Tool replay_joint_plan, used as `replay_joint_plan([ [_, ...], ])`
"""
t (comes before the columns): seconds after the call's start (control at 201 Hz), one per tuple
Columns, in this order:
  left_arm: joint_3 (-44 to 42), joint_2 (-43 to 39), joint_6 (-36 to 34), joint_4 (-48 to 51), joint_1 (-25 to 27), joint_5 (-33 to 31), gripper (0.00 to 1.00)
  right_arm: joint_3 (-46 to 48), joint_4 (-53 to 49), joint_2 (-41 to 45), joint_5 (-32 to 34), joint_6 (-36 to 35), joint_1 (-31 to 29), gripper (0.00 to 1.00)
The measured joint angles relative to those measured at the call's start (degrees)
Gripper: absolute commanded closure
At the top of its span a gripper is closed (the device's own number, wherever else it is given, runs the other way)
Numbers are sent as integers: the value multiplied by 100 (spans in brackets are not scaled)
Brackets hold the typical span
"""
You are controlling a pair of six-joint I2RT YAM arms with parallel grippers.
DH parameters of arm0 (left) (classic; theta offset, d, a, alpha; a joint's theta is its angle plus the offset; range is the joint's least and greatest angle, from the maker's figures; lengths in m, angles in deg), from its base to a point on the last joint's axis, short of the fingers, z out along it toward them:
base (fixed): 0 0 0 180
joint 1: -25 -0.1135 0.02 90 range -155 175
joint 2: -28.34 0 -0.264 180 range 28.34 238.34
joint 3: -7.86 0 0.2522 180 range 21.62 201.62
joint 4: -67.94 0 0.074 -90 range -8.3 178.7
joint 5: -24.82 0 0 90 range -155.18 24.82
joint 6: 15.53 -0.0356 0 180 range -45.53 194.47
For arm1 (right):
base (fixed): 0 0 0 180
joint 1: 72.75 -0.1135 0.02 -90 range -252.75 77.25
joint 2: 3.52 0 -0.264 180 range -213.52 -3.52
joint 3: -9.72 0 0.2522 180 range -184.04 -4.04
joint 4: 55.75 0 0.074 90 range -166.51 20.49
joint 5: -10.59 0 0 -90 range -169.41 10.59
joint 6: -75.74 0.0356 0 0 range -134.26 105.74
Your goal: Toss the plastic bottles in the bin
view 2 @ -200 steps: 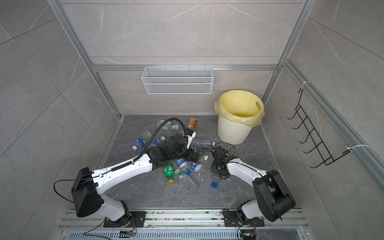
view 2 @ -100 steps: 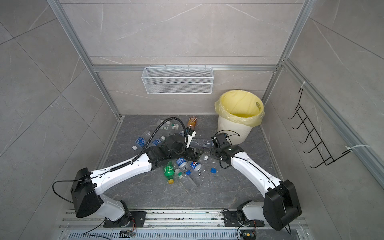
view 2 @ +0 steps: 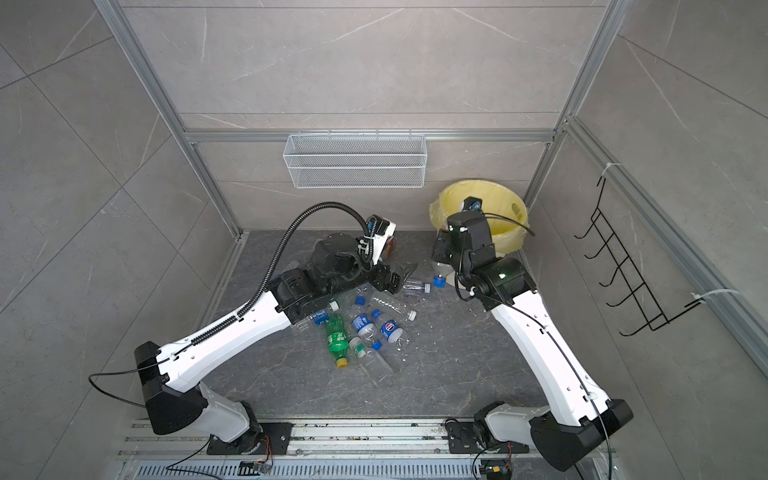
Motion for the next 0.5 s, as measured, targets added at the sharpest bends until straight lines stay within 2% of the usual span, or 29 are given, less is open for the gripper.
replay_joint_plan([
  [0.274, 1038, 348, -391, 11, 11, 195, 0, -1773, 13, -267, 505, -678, 0, 52],
  [0.498, 1694, 798, -562, 2, 13, 365, 0, -2411, 201, -487, 774, -1158, 31, 54],
])
